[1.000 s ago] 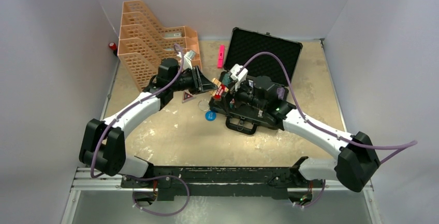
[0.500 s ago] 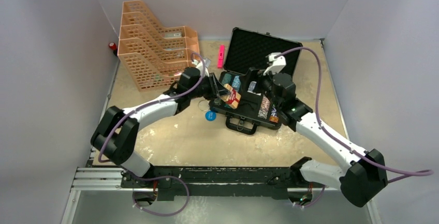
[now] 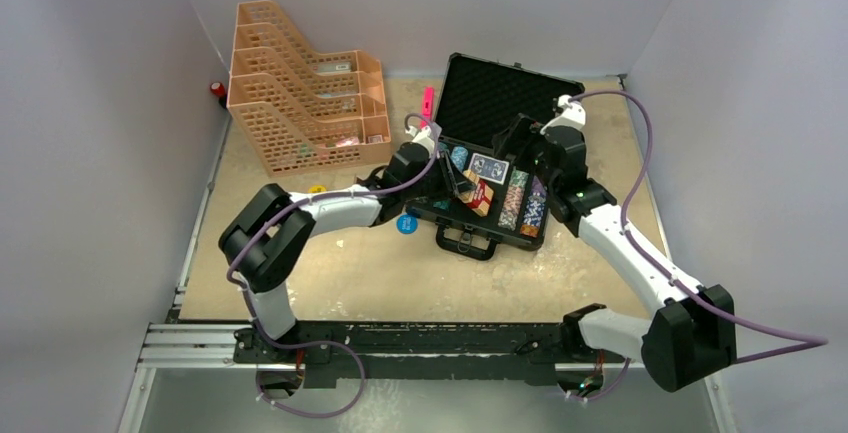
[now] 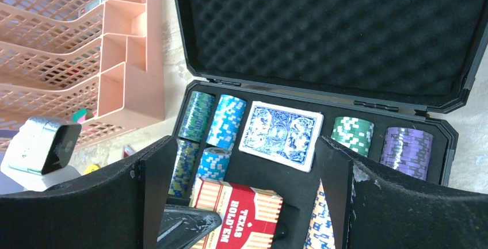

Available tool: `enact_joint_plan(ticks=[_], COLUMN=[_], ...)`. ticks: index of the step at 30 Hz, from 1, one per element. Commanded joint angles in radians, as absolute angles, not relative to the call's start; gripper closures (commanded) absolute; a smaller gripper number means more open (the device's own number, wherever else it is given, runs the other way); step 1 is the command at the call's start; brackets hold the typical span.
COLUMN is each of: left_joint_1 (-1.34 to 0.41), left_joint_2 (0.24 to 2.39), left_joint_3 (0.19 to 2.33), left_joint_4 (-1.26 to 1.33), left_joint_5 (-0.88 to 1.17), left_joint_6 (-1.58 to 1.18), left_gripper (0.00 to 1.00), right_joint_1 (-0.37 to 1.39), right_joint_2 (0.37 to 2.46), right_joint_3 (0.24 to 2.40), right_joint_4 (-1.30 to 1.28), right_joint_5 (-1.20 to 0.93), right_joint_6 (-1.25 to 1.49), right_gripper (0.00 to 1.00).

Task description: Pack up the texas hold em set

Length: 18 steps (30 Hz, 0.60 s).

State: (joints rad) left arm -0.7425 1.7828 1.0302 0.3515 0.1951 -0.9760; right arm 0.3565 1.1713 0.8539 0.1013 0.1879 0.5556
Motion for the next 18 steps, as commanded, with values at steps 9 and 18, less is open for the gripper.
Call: enact_joint_plan(ticks=[9, 18], left_joint_1=[-0.787, -0.822], left_joint_2=[1.800, 1.750], left_joint_3=[1.009, 0.920], left_joint_4=[0.497, 0.497], left_joint_5=[0.108, 0.065], left_joint_6=[-1.021, -1.118], left_gripper=[1.00, 1.00], right_joint_1=[0.328, 0.327], right_joint_2=[1.153, 1.169], right_joint_3=[0.847, 0.845], right_joint_4=[0.075, 0.072], right_joint_5=[0.172, 0.173], right_joint_6=[0.609, 0.614], right_gripper=[0.09, 0.10])
